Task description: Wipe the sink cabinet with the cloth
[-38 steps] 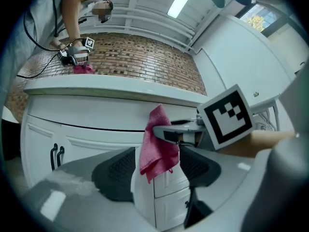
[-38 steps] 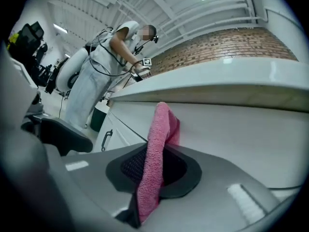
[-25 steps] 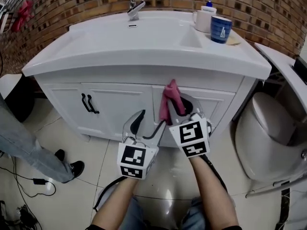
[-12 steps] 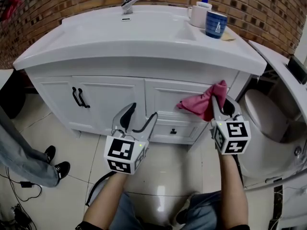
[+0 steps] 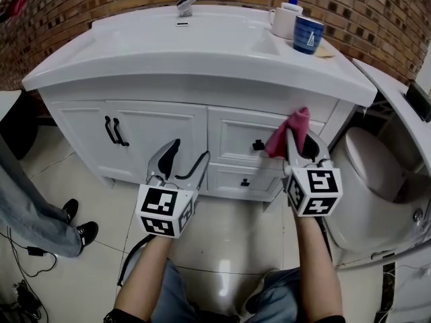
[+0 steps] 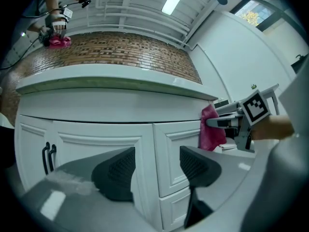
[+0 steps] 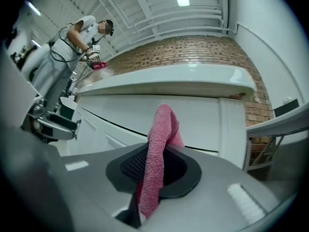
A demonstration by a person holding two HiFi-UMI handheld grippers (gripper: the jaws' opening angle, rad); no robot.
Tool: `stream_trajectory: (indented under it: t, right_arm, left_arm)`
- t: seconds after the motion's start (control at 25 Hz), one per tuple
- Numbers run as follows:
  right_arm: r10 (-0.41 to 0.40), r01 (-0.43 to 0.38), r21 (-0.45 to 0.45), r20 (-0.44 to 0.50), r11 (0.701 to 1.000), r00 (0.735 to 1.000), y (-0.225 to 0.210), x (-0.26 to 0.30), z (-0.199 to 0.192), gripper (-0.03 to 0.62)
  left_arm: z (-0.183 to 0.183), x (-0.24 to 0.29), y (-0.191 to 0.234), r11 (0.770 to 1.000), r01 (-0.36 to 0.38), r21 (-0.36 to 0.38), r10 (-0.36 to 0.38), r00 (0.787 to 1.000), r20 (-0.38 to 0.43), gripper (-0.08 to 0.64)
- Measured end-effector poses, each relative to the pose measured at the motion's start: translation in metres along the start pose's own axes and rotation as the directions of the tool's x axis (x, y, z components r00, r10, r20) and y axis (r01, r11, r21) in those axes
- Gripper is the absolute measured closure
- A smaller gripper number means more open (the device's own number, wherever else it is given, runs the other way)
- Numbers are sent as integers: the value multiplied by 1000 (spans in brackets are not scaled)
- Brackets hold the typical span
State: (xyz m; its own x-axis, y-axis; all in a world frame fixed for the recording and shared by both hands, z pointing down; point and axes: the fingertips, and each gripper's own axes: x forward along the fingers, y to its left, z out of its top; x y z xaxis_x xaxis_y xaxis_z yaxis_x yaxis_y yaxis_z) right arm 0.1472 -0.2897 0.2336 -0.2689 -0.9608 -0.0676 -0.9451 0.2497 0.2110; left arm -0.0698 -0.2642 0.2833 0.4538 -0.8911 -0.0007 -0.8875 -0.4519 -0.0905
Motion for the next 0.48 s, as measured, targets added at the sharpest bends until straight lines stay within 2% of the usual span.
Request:
stream_trajectory:
  t: [0.16, 0.32, 0.4, 0.48]
  right_arm:
    - [193, -192, -23, 37, 981, 981, 89, 26, 16, 540]
    - [350, -350, -6, 45, 937, 936, 161, 49, 15, 540]
    - [397, -399, 16, 49, 917, 916, 184, 60, 10, 540]
    - [397, -399, 37, 60, 916, 916, 191, 70, 5, 540]
  left_arm:
    - [-2, -12, 19, 999, -47, -24, 47, 999, 0, 272]
    - [1, -22, 29, 997, -75, -13, 75, 997, 9, 272]
    - [2, -24, 31, 997, -77, 5, 77, 997, 9, 273]
    - [1, -23, 33, 997, -77, 22, 77, 997, 5, 273]
